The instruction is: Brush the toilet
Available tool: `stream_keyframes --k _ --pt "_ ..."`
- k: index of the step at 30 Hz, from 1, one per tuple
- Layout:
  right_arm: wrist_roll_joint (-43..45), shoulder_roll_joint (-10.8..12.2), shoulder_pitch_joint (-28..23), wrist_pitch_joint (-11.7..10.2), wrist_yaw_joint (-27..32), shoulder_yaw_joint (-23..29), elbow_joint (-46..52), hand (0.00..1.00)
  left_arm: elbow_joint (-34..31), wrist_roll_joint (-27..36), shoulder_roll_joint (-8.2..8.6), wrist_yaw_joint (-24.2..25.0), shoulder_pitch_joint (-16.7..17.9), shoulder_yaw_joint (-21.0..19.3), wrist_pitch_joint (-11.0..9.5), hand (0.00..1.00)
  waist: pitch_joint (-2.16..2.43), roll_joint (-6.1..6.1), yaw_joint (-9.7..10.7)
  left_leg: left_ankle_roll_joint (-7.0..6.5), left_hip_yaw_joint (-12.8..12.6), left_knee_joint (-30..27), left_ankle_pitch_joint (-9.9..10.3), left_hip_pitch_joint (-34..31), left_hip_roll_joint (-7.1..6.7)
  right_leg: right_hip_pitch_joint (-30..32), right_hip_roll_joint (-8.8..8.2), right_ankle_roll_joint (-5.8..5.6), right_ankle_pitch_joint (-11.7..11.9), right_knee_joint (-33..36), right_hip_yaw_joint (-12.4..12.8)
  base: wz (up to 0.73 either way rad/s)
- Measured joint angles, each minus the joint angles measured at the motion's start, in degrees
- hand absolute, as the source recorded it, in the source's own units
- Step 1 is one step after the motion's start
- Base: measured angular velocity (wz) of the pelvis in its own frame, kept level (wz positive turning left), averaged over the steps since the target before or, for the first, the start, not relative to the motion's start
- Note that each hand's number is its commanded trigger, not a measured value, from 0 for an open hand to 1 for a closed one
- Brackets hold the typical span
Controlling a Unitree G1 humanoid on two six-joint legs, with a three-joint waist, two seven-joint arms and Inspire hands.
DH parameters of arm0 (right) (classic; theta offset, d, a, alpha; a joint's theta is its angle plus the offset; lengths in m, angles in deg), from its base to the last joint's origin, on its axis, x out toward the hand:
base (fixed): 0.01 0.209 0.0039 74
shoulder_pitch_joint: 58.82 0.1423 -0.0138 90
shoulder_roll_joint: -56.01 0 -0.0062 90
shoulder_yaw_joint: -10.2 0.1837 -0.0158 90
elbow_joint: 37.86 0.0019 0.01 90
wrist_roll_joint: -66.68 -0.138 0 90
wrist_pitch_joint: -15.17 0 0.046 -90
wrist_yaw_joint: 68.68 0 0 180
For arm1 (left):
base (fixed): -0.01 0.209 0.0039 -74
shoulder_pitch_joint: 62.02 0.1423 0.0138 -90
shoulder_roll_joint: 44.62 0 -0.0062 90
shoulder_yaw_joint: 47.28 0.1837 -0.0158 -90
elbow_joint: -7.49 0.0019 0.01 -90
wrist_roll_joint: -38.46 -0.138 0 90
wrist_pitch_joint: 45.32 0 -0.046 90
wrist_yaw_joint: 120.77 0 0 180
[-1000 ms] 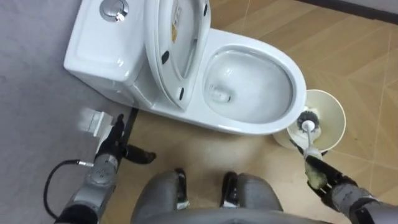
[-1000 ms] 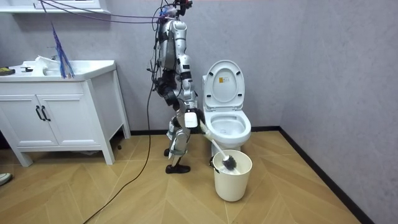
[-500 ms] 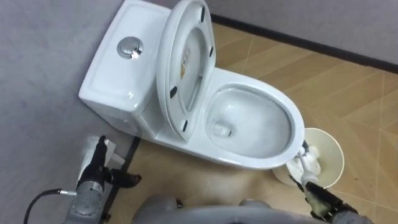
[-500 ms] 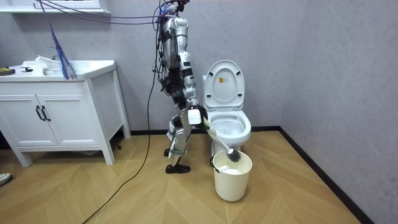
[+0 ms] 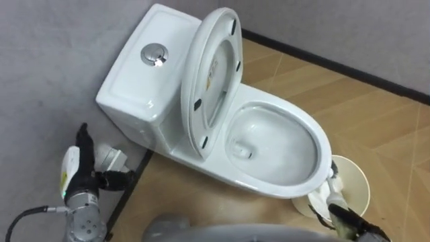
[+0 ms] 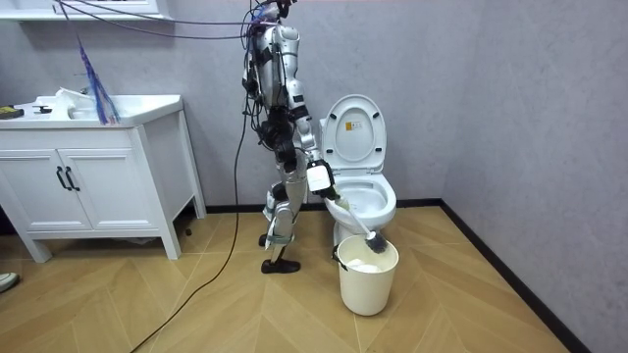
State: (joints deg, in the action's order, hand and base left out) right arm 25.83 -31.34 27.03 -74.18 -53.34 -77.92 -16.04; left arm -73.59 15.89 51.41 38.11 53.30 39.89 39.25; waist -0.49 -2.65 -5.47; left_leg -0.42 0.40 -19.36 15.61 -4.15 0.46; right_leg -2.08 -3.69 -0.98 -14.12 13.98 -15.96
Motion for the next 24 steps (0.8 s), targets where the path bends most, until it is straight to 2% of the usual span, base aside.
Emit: stream_keyframes --k 4,6,12,14,16,19,21,23,24 --pt "3.9 0.1 0.0 -0.6 2.9 0.0 1.1 1.00 -4.9 -4.2 -0.04 -4.3 -1.3 -0.6 -2.7 0.00 -0.02 0.01 -0.7 0.01 0.3 0.1 -0.2 0.0 -0.07 -0.1 0.02 0.02 0.3 -0.2 0.0 -0.01" --pt "5.8 0.1 0.0 -0.7 3.9 0.0 1.6 1.00 -5.0 -4.6 -0.04 -5.9 -1.9 -0.5 -3.6 0.00 -0.10 0.12 -0.6 -0.01 0.3 0.4 -0.2 0.1 -0.01 0.0 0.03 0.02 0.4 -0.2 0.1 -0.02" --pt "17.8 0.1 -0.3 -1.0 9.9 0.0 6.1 1.00 -5.0 -5.3 -0.04 -9.0 -4.5 -0.4 -3.7 0.00 -0.60 0.90 -0.3 0.07 0.0 1.1 -0.3 0.5 0.07 0.0 0.07 0.11 0.5 -0.2 0.4 -0.05" --pt "20.6 0.1 -0.5 -1.0 11.4 0.0 7.8 1.00 -5.0 -6.1 -0.05 -10.1 -5.1 -0.3 -3.8 0.00 -0.61 0.93 0.3 0.07 -0.2 1.0 -0.3 0.5 0.07 0.1 0.11 0.10 0.5 -0.3 0.6 -0.02" --pt "23.4 0.1 -1.8 -1.0 13.1 -0.1 11.9 1.00 -4.8 -6.4 -0.06 -11.6 -6.1 -0.2 -3.8 0.00 -0.78 1.21 0.5 0.07 -1.2 1.0 -0.3 0.8 0.24 0.2 0.34 0.03 0.6 -0.4 2.0 -0.18" --pt "26.5 0.5 -4.2 -1.0 14.9 -0.1 17.3 1.00 -4.8 -5.9 -0.10 -13.3 -7.2 0.6 -4.3 0.00 -0.63 1.81 0.8 0.04 -2.0 1.8 -0.4 1.1 0.31 0.8 0.38 0.00 0.7 -0.5 3.2 -0.23" --pt "27.9 1.1 -4.3 -1.1 16.0 0.0 19.4 1.00 -4.8 -5.9 -0.10 -13.8 -7.7 1.2 -5.3 0.00 -0.61 2.00 2.0 0.03 -2.2 2.3 -0.5 1.5 0.29 0.9 0.38 -0.01 0.8 -0.5 3.6 -0.16" --pt "29.2 1.8 -4.3 -3.8 16.6 -0.1 22.1 1.00 -4.4 -6.2 -0.12 -14.2 -8.3 2.1 -6.1 0.00 -0.45 2.25 2.6 0.01 -3.0 3.0 -0.7 2.1 0.31 0.9 0.37 -0.05 0.8 -0.5 4.3 -0.18" --pt "30.7 2.0 -4.3 -6.1 16.9 -0.1 24.1 1.00 -3.9 -6.4 -0.13 -14.2 -9.0 3.0 -6.2 0.00 -0.26 2.55 2.7 0.00 -3.4 3.5 -0.7 2.6 0.33 0.8 0.38 -0.08 0.8 -0.5 4.7 -0.14"
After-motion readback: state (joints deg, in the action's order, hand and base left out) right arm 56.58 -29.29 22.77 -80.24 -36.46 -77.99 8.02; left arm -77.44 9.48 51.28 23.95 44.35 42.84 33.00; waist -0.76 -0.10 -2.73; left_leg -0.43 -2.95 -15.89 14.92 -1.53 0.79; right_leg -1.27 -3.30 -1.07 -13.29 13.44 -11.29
